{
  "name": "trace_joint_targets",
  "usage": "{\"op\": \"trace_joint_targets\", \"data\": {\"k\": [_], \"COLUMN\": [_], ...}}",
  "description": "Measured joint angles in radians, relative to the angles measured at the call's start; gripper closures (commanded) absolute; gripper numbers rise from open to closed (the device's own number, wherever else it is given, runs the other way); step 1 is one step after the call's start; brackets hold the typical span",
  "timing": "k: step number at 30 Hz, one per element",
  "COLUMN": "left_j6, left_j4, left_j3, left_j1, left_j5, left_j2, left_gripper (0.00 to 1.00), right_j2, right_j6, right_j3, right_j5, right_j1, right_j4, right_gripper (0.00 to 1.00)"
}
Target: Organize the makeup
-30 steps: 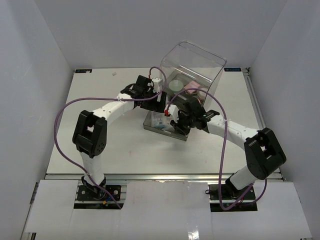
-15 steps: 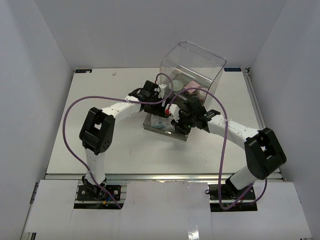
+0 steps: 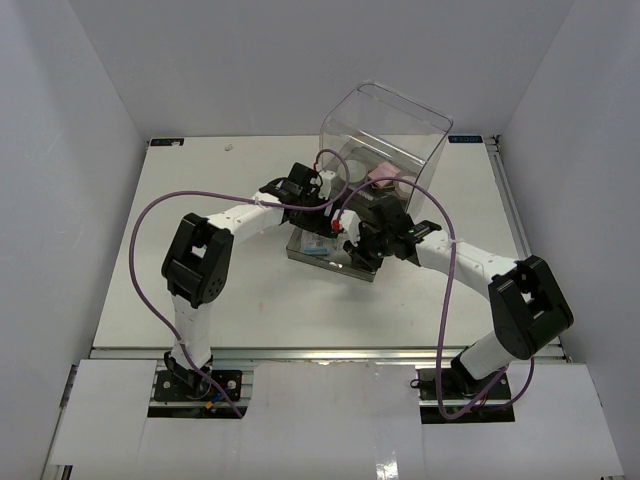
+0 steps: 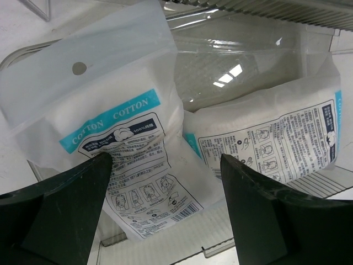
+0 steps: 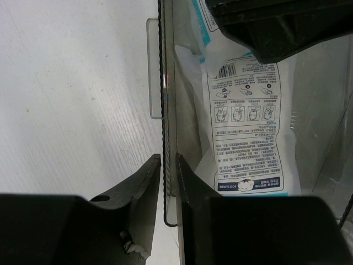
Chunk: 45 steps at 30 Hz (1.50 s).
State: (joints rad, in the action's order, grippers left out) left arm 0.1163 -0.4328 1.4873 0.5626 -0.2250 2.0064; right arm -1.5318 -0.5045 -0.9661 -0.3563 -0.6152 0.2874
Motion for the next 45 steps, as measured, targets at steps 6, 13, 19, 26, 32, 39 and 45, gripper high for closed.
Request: {"op": "trace_joint_targets", "data": {"k": [6,13,19,26,32,39,45], "left_j6": [-0.064,-0.098,-0.107,-0.102,-0.08,-0.039,0.0], "left_j4": [-0.088,-0.123,-0.136,-0.137,-0.106,-0.013,0.036], "left_j3": [0.06,0.097,0.102,0.107,0.103,0.063,0.031], "left_j1": [0.004,0.002,0.002,0.002,0.003,0.001,-0.001], "left_j5": [-0.005,-0.056,-0.102,-0.126,-0.097,-0.064,-0.055], "left_j2": [0.014,0.049,0.05,0.043,-0.021,-0.1,-0.092], "left_gripper": [0.05,0.05,0.04,0.03,0.02,0.03,0.03], "right_j2": [0.001,0.011,0.016,0.021,0.033,0.037,0.038], "right_j6": [0.0,0.0,0.0,0.0,0.0,-0.001,0.0], "right_j3": [0.0,0.0,0.0,0.0,0.001,0.001,0.001], "right_j5": [-0.007,-0.014,-0.015,-0.024,-0.039,-0.042,-0.044], "right_j1": [0.001,0.005,0.012,0.015,0.019,0.02,0.02], "right_j4": [0.0,0.0,0.0,0.0,0.0,0.0,0.0], "right_gripper": [0.77,0.77,0.77,0.77,0.77,0.77,0.77]}}
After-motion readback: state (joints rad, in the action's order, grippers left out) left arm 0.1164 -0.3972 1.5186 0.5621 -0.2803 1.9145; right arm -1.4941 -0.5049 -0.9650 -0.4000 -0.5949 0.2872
